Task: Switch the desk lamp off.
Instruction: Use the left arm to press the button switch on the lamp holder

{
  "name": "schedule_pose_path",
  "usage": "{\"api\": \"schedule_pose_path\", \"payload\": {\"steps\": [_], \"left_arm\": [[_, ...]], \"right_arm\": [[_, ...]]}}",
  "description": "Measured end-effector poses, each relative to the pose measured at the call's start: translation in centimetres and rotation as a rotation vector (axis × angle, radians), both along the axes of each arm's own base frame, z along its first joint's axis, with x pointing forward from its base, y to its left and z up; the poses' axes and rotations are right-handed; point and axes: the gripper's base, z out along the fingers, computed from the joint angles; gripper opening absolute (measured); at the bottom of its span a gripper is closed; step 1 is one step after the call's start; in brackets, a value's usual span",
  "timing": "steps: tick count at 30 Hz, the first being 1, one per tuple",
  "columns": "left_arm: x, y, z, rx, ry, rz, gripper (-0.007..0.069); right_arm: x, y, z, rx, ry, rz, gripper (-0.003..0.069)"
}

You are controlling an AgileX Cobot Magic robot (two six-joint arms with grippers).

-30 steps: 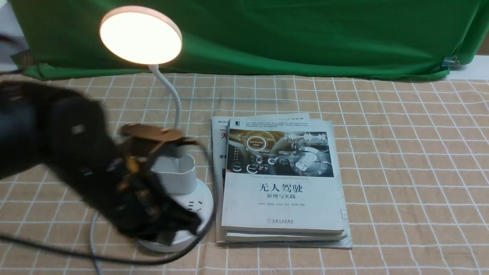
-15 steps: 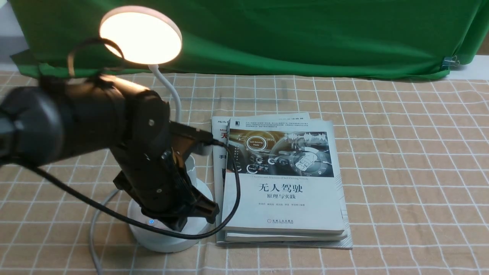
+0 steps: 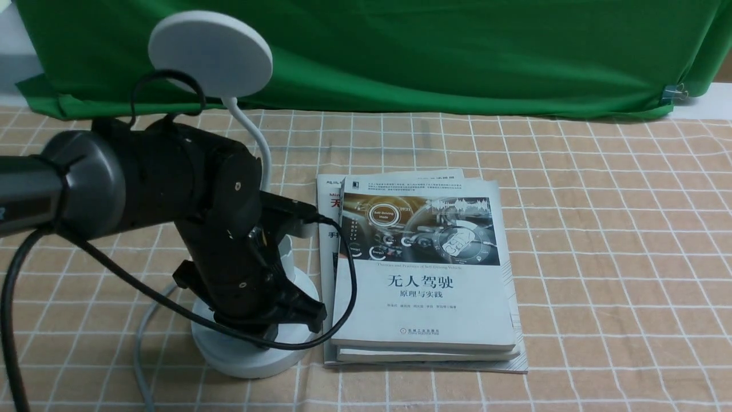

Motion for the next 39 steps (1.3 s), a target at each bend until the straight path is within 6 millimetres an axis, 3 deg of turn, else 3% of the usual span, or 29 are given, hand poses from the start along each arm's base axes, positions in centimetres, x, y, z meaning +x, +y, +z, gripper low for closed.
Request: {"api": "schedule_pose_path", "payload": {"steps": [8, 20, 27, 35, 39], "left_arm": [[-0.7, 0.3, 2.7, -0.046, -0.080, 0.004, -0.0004], [0.1, -0.1, -0.5, -0.006, 0.004, 0.006, -0.0004], [0.2, -0.2, -0.4, -0.006, 0.006, 0.006, -0.0004], [-1.0, 0.4, 3.3, -0.056, -0.086, 0.020, -0.0004], [-1.2, 0.5, 4.1, -0.068, -0.107, 0.022, -0.0004]], "right_arm": [[0.0, 0.0, 0.0, 0.000, 0.000, 0.000, 0.0242], [0.0, 0.0, 0.0, 0.000, 0.000, 0.000, 0.0242], [0.0, 0.0, 0.0, 0.000, 0.000, 0.000, 0.0242], [0.0, 0.0, 0.0, 0.000, 0.000, 0.000, 0.0242], [0.0, 0.0, 0.0, 0.000, 0.000, 0.000, 0.0242]]}}
